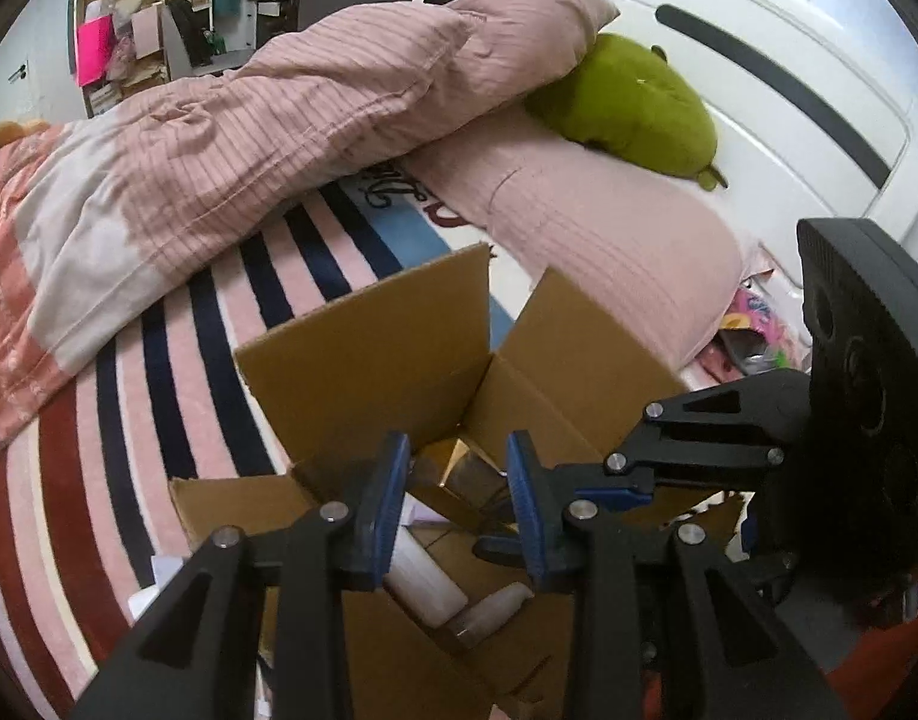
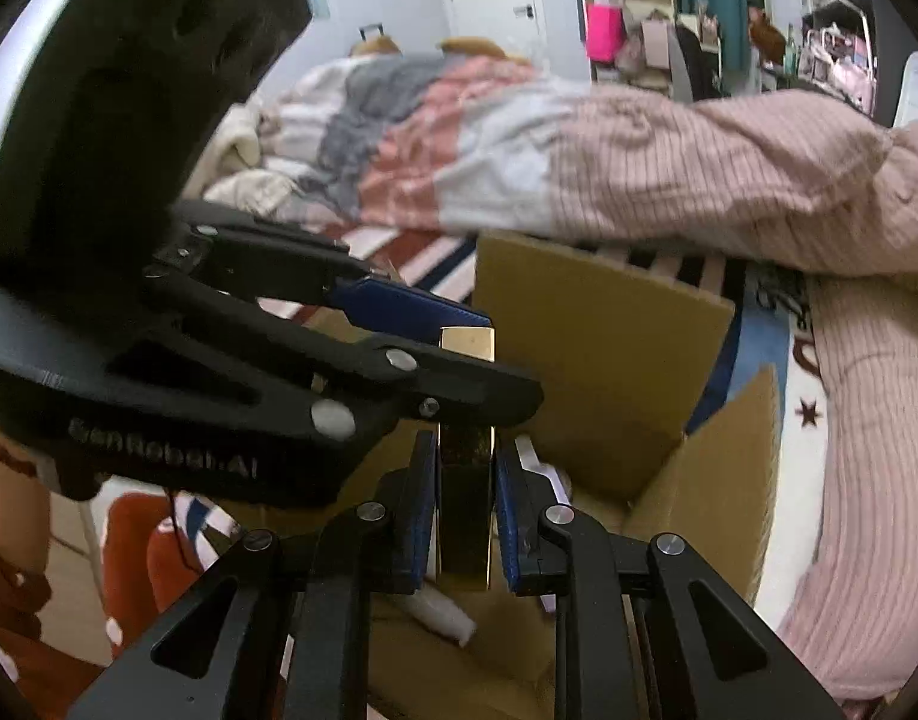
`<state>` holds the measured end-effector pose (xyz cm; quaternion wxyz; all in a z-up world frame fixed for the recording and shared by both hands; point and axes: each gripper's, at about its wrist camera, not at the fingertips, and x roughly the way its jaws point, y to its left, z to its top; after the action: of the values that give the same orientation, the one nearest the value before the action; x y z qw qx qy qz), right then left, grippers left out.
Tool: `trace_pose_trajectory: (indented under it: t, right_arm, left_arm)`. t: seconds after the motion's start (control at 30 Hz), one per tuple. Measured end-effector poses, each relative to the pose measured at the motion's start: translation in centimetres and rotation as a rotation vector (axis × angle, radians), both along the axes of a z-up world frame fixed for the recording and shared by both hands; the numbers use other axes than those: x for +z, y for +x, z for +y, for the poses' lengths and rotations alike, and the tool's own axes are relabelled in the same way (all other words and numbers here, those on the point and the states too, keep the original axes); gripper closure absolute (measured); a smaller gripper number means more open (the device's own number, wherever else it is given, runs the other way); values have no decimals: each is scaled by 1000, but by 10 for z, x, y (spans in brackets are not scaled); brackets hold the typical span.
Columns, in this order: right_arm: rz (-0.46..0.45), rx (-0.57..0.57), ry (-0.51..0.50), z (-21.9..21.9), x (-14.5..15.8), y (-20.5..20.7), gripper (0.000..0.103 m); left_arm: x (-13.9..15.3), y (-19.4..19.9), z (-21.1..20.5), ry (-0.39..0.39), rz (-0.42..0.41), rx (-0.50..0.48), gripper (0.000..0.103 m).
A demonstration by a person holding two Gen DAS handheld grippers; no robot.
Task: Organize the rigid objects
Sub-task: 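Lower the gold bar into the cardboard box and open the right gripper, then move the right gripper to the white earbud case and close on it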
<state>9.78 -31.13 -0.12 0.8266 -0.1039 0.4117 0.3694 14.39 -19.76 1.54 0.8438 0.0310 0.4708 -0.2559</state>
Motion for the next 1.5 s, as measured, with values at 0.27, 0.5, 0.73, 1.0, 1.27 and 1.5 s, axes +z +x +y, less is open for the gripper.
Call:
trace_pose_trajectory:
  t: [0.27,0.5,0.73,1.0,1.27,1.5]
  right_arm:
    - [-4,-6,-23,8,4,-2,87]
    - [-95,125,55,62,31,-35,69]
    - [-72,276,91,148,25,-69,46]
    - [49,279,-22,224,-55,-59,46]
    - [151,68,-104,243,-128,-10,46]
    - [110,-16,-93,253,-142,10,46]
  left_arm:
    - [33,-33,54,-15,-110,143,41]
    - [47,-86,136,20,-191,341,33]
    - [26,-136,227,53,-203,529,33]
    - [-28,-157,285,24,-156,618,33]
    - [-62,-149,302,9,-128,616,33]
    - [-76,-144,317,9,-107,633,33]
